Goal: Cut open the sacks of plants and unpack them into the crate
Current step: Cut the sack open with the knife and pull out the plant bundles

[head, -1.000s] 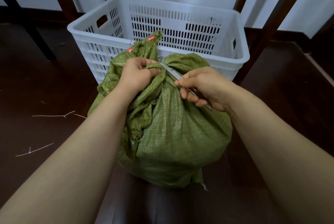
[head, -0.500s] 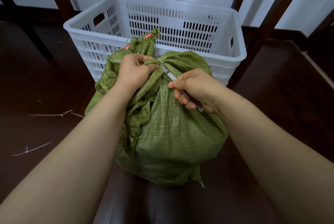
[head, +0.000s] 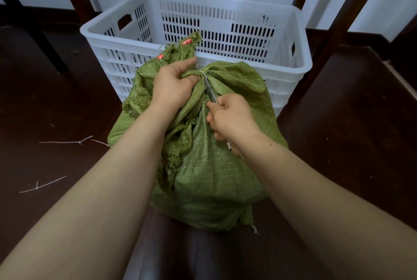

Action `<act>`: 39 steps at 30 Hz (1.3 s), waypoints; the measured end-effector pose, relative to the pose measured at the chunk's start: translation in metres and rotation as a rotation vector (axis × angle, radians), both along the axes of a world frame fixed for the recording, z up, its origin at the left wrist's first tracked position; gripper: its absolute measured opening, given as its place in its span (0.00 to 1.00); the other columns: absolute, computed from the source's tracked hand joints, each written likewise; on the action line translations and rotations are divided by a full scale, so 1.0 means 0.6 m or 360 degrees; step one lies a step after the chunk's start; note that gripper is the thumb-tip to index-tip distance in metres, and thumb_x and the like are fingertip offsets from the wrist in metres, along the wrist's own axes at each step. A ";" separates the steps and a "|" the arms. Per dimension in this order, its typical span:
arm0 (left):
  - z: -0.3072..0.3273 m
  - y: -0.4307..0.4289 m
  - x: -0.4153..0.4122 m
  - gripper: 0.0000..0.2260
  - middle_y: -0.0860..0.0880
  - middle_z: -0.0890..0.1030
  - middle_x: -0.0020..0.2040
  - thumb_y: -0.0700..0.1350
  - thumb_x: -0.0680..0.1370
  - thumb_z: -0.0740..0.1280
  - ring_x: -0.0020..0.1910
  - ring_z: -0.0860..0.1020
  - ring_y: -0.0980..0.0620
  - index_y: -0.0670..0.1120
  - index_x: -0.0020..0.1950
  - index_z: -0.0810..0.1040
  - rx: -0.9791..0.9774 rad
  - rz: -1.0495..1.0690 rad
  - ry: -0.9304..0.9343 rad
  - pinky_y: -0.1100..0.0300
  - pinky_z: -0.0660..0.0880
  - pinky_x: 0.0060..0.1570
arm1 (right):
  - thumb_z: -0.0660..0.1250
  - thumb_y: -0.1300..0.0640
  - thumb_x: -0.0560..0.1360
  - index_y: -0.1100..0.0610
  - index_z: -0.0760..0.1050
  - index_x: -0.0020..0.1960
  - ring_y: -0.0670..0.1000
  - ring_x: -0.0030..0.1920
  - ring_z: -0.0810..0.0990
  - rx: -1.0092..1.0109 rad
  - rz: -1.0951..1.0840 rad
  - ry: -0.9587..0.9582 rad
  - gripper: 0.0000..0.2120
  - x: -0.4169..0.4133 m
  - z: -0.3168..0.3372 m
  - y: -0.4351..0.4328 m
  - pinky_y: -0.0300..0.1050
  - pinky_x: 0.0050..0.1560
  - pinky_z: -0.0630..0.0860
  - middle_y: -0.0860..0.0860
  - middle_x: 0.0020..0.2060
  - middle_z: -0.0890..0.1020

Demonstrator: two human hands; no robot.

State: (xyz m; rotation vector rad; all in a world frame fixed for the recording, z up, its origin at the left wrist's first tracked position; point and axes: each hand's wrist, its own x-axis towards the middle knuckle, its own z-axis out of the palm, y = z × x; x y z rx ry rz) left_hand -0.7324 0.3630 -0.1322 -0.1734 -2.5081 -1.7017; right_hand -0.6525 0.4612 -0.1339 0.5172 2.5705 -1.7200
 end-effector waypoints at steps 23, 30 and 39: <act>-0.001 0.006 0.001 0.08 0.46 0.84 0.50 0.42 0.75 0.69 0.52 0.81 0.47 0.42 0.52 0.83 -0.0131 0.0078 -0.0042 0.51 0.77 0.56 | 0.56 0.58 0.81 0.57 0.73 0.46 0.53 0.39 0.76 0.0186 -0.0204 0.0397 0.10 0.018 -0.015 -0.027 0.47 0.40 0.72 0.52 0.38 0.79; 0.004 0.011 0.004 0.09 0.46 0.83 0.52 0.41 0.75 0.68 0.54 0.80 0.48 0.42 0.52 0.84 -0.0220 0.0023 0.0050 0.52 0.76 0.57 | 0.56 0.57 0.81 0.60 0.74 0.45 0.55 0.39 0.77 0.0288 -0.0258 0.0424 0.11 -0.003 -0.012 -0.021 0.47 0.38 0.72 0.54 0.39 0.80; 0.007 0.018 0.014 0.10 0.48 0.83 0.55 0.41 0.75 0.66 0.56 0.79 0.49 0.45 0.54 0.84 -0.0289 0.0200 0.0084 0.56 0.74 0.59 | 0.57 0.58 0.80 0.58 0.74 0.41 0.53 0.35 0.74 0.0404 -0.0256 0.0462 0.12 -0.009 -0.007 -0.019 0.44 0.34 0.67 0.52 0.35 0.77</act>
